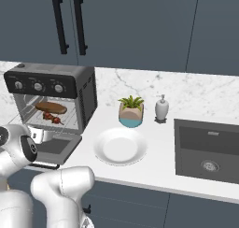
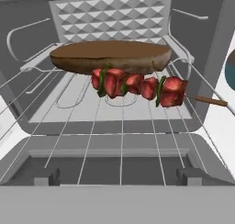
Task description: Pick up the kebab skewer and baguette bread, and place them inside the toaster oven. Close the toaster oven door and start by setting the timer.
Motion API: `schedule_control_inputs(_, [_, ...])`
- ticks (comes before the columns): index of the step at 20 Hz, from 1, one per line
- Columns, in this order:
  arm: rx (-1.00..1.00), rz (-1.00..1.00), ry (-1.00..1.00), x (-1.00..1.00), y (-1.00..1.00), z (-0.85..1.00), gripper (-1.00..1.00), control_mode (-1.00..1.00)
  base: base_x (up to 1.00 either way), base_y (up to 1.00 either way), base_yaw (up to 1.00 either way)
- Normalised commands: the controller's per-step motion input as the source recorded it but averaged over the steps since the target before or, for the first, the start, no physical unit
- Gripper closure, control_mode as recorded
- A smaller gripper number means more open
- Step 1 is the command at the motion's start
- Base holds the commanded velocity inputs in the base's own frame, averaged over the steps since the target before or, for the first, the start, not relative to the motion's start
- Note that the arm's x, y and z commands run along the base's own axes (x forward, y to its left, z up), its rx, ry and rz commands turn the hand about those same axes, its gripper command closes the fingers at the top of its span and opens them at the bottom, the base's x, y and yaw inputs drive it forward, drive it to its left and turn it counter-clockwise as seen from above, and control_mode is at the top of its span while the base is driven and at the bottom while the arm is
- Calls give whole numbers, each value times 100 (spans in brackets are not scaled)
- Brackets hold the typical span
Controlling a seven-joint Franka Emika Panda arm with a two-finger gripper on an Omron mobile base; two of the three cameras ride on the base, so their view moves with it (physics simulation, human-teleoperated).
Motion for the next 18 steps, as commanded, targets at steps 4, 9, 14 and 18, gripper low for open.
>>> schedule_control_inputs(4, [0, 0, 0, 8, 8, -20, -100, -100, 0, 0, 0])
schedule_control_inputs(9, [0, 0, 0, 8, 4, -23, -100, -100, 0, 0, 0])
schedule_control_inputs(14, [0, 0, 0, 22, 5, -6, -100, -100, 0, 0, 0])
schedule_control_inputs(18, [1, 0, 0, 18, 0, 0, -100, -100, 0, 0, 0])
